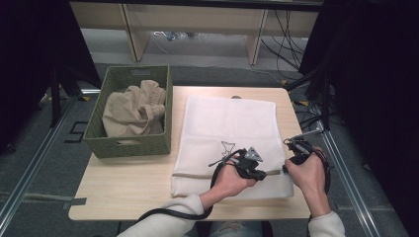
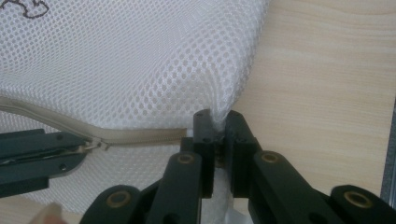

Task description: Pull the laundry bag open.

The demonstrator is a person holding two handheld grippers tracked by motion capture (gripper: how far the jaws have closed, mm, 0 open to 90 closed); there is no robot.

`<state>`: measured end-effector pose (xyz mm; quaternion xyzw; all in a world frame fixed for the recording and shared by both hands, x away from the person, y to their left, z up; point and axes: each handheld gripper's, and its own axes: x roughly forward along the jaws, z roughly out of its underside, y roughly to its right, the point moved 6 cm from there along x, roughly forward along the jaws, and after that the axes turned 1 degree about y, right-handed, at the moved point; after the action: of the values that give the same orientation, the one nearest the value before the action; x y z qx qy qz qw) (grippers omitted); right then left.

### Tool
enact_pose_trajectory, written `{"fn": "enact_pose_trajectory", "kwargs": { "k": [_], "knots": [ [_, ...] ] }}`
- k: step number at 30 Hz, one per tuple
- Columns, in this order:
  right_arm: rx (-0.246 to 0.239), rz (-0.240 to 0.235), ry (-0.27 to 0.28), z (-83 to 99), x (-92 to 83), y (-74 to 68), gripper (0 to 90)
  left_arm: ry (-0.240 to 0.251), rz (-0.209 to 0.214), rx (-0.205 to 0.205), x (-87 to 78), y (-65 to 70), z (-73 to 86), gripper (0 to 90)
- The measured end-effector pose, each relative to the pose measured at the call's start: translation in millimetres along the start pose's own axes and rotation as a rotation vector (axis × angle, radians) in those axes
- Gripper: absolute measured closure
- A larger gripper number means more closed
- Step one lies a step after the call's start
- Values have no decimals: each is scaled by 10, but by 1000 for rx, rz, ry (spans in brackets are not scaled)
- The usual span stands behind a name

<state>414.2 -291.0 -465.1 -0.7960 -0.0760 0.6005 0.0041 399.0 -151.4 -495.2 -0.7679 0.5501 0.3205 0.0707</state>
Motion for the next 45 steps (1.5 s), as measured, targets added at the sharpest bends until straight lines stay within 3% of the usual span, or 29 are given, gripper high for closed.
{"fn": "enact_pose_trajectory", "kwargs": {
  "k": [5, 6, 9, 15, 16, 20, 24, 26, 27, 29, 33, 35, 36, 39, 40, 42, 45],
  "knots": [
    [5, -4, 2, -7, -3, -18, 852, 2, 2, -4, -15, -6, 6, 867],
    [7, -7, 0, -5, -6, -23, 852, 4, 18, -7, -14, -2, 8, 867],
    [5, 8, 6, -6, -9, -12, 852, 2, -4, -13, -32, -15, 18, 867],
    [1, -10, 16, -7, -4, -7, 852, -3, 2, -5, -48, -19, 29, 867],
    [0, -10, 16, -7, -2, -4, 852, 3, 13, -19, -44, -10, 32, 867],
    [-4, 12, 12, -6, -8, 5, 852, 0, 4, -15, -60, -27, 49, 867],
    [-1, 1, 13, -3, -4, 10, 852, -1, 2, -20, -84, -35, 65, 867],
    [10, 1, 9, -5, -7, -18, 852, 5, 3, -31, -92, -21, 65, 867],
    [40, 1, 2, 2, -12, -48, 852, 5, 0, -26, -99, -27, 67, 867],
    [0, 4, 8, -3, -7, -23, 852, 3, 3, -26, -106, -36, 70, 867],
    [7, 7, 15, -7, -11, -29, 852, 8, 16, -27, -106, -33, 59, 867],
    [1, 2, 23, -12, -20, -33, 853, 2, -6, -17, -120, -41, 58, 867],
    [33, 16, 24, -10, -35, -54, 853, 3, -9, -13, -125, -39, 57, 867],
    [6, 15, 31, -17, -25, -26, 853, 7, -9, -17, -143, -37, 57, 867],
    [34, 16, 26, -4, -32, -50, 853, 0, -16, -7, -153, -45, 66, 867],
    [4, 3, 20, -7, -19, -29, 853, -2, -14, -12, -156, -46, 82, 867],
    [8, 22, 26, -7, -17, -17, 853, -16, -40, 7, -194, -75, 107, 867]
  ]
}}
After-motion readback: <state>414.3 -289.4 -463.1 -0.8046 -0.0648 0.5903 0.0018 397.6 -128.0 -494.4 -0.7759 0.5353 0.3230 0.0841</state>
